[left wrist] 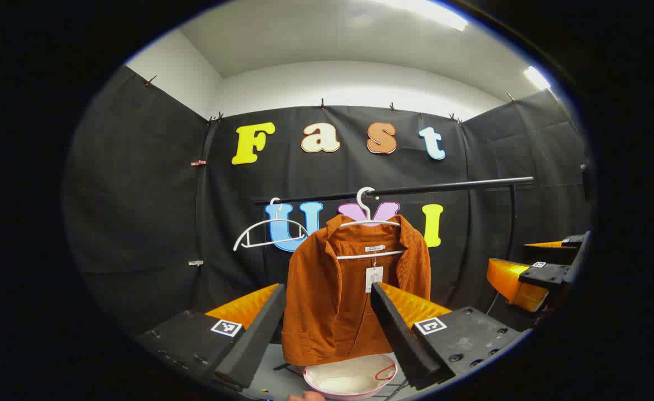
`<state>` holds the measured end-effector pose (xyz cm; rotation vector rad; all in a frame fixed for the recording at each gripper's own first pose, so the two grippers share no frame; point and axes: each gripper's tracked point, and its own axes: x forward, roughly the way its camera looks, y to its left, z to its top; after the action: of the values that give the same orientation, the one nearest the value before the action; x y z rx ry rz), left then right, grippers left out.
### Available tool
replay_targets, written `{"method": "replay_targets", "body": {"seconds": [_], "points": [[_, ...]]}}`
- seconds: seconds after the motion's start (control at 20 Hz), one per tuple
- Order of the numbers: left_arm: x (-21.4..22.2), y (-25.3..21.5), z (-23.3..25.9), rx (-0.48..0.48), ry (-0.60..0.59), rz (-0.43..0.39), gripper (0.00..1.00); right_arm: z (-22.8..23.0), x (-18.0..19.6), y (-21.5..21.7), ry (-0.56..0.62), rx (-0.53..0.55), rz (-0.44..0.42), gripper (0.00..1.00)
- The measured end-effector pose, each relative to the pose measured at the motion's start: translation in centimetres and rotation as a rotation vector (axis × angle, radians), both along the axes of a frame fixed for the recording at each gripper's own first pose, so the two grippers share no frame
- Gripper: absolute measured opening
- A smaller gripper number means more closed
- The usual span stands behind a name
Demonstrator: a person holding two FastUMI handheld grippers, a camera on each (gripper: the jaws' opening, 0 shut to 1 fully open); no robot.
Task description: Grasp the clothes on the hanger with both hands and then place them into the laundry hamper below.
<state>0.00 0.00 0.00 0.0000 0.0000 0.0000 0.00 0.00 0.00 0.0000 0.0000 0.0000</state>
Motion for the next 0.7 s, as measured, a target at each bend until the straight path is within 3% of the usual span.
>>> {"method": "replay_targets", "body": {"seconds": [0.7], "points": [[-0.04,0.03,0.11,0.001,-0.01,-0.011,0.96,-0.17,-0.2,0.69,0.001,0.011,-0.008,0.98]]}}
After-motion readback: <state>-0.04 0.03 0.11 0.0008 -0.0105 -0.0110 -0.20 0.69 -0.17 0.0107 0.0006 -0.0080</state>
